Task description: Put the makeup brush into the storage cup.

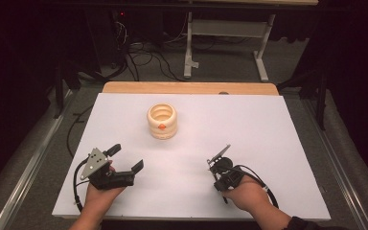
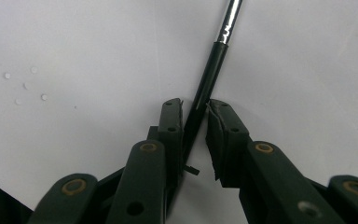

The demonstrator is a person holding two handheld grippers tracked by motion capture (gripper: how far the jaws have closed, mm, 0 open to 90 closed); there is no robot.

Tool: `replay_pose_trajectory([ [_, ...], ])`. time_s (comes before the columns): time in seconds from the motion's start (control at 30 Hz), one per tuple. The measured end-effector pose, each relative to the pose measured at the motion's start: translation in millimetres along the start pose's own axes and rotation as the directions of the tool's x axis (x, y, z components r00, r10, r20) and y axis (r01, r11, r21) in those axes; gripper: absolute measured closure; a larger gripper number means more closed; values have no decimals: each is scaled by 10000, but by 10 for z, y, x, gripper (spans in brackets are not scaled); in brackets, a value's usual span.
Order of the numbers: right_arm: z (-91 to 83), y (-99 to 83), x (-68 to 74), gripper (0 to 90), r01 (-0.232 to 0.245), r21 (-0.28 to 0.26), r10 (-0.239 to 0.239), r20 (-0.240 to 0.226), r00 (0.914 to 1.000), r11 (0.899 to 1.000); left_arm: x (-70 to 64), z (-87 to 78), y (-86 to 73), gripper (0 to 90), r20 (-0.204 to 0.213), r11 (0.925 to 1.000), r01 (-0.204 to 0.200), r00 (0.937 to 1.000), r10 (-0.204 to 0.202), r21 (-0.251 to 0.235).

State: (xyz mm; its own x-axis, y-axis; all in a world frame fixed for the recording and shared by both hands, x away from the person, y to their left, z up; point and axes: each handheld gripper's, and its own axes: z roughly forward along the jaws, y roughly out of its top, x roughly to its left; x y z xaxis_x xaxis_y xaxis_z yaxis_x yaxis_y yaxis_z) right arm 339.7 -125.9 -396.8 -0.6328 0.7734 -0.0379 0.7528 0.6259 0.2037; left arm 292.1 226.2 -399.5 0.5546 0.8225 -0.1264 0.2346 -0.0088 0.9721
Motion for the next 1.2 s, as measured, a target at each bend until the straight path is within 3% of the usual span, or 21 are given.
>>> replay_pose_trajectory([
  [0.4,0,20,-14,851,297,166,-296,-56,9995,9994,6,-12,0,7,-57,10000,19,10000,-19,-81],
  [1.2,1,36,26,861,724,288,-729,181,9972,9970,9,-20,3,7,-118,9999,-1,9999,0,-102],
])
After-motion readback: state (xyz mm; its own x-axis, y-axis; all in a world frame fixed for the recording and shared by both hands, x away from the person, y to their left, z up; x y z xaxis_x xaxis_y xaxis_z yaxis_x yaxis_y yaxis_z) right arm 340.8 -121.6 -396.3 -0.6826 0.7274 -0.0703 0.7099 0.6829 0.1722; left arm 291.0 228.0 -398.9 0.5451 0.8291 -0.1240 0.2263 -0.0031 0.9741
